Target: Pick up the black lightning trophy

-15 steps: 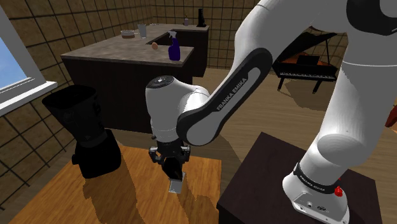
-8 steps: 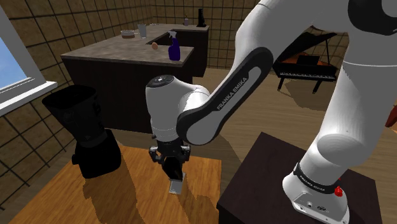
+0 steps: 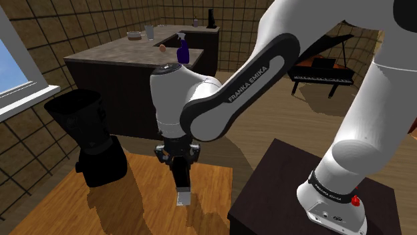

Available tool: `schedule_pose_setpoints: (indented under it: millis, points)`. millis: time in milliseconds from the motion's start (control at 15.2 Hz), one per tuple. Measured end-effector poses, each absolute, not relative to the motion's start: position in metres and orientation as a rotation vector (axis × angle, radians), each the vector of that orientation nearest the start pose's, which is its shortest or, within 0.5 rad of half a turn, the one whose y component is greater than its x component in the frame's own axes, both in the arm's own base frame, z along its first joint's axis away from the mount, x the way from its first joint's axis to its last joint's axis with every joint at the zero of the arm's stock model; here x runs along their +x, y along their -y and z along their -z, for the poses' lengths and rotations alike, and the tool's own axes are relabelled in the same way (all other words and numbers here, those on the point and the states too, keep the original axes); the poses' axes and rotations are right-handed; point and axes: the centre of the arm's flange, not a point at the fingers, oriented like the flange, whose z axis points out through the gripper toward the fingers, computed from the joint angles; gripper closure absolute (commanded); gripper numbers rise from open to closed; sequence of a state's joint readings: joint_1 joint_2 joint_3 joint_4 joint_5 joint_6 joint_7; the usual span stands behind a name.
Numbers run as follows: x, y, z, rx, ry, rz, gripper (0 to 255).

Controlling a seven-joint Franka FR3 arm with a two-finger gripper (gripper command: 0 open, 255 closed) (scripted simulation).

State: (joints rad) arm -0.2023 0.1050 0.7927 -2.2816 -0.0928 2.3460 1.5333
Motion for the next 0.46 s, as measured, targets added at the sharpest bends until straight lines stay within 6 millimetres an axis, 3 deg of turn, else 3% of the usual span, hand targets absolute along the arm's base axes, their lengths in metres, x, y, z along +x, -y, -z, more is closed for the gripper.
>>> schedule_pose_setpoints:
  millis: [462]
  points:
    - [0.434, -0.291, -0.356, -2.844, -1.339, -0.018, 255]
